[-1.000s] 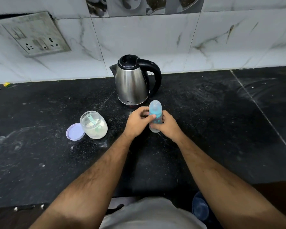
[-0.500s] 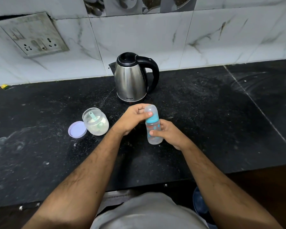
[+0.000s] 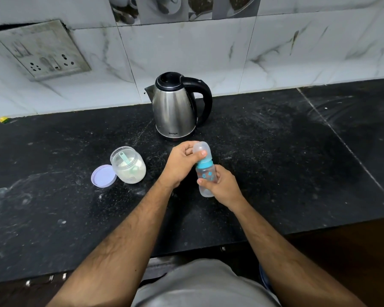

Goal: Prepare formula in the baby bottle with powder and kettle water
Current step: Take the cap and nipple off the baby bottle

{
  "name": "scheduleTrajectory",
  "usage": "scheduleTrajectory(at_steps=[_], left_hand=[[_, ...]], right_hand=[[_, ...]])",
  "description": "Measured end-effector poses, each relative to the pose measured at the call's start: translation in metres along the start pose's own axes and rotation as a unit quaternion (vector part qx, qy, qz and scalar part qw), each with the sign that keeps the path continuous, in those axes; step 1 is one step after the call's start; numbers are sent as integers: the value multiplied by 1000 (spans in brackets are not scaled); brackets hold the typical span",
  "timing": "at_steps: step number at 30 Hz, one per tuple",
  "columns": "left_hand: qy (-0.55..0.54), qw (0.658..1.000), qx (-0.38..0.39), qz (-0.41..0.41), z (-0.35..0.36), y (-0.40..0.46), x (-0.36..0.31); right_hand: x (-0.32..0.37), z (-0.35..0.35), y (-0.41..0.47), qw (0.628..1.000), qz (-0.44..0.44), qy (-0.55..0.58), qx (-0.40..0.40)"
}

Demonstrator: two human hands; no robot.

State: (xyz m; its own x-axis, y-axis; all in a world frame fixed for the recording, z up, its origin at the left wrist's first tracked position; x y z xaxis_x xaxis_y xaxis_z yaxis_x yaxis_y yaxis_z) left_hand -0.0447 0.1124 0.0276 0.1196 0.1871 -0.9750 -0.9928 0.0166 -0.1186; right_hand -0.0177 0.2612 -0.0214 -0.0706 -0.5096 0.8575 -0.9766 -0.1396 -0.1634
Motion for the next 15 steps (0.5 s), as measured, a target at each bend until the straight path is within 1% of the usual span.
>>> scheduleTrajectory(at_steps=[4,8,11,15], left_hand=[[-22,999,-33,35,1,3,-6],[-16,995,-81,55,-3,15,-8],[19,995,-87,47,-5,28,2],[98,991,-95,19,-5,53,27]], right_hand=[[-8,-4,-2,1000,11,-9,-7],[-18,-19,1,998,42,-3,-55],[-22,-37,4,995,51,1,-85],[-23,-56,8,994,50,-5,-101]])
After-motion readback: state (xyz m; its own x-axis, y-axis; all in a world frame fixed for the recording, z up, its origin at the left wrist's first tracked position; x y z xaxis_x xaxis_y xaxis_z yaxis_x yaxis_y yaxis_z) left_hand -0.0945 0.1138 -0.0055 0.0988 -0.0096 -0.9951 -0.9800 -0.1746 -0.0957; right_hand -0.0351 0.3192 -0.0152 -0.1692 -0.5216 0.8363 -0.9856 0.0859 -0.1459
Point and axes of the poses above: each hand's wrist, its own y-axis towards the middle knuckle, its own z-axis out of the palm, x = y × z, the point moved 3 cm from there along y, towards the middle knuckle, and after that the axes turned 10 degrees about -y, right-handed, at the moved point
